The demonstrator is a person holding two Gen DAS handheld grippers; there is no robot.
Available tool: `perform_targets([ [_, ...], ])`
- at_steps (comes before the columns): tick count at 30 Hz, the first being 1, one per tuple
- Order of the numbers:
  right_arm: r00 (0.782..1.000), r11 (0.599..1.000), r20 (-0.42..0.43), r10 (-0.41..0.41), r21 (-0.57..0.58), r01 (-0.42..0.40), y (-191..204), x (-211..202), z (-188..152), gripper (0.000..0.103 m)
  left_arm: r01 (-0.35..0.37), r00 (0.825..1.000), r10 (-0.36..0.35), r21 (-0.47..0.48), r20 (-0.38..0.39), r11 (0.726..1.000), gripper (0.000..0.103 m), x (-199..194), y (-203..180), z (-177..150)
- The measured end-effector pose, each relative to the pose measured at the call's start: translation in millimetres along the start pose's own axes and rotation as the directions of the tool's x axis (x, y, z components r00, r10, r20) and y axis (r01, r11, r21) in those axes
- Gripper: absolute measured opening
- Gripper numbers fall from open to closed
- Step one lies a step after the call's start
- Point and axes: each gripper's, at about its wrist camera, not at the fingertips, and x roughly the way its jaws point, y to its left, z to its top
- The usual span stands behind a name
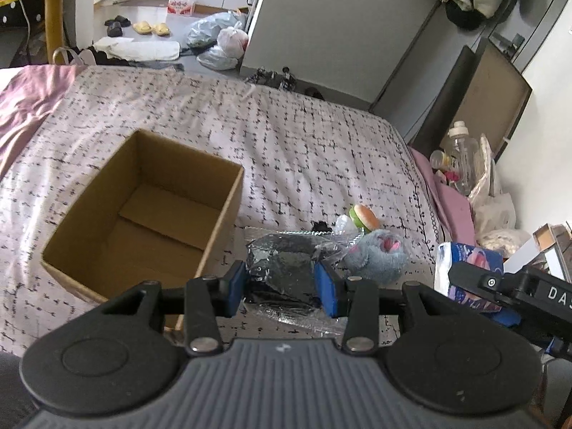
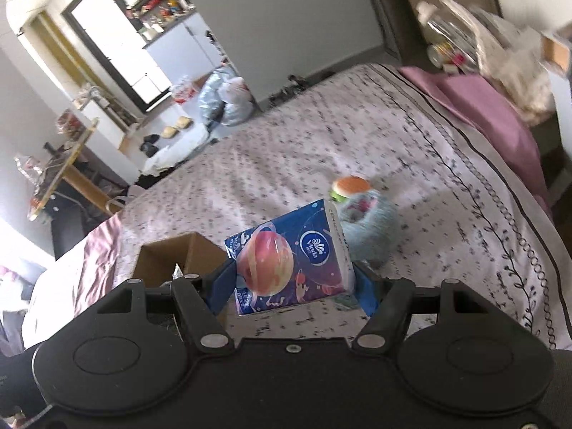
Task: Organize soft objects
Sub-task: 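Carry the black bundle in the left tool and tissue pack in the right tool over the box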
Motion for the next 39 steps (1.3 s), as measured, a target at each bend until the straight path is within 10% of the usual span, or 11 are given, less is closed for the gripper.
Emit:
perform_targets([
  [39,0.996,0.981,0.01,0.084,-0.176,-0.081,134,34,-48,0.067,-0.046,0.997,0.055,-0.172,0.05,0.984,0.042,-28,146,9],
])
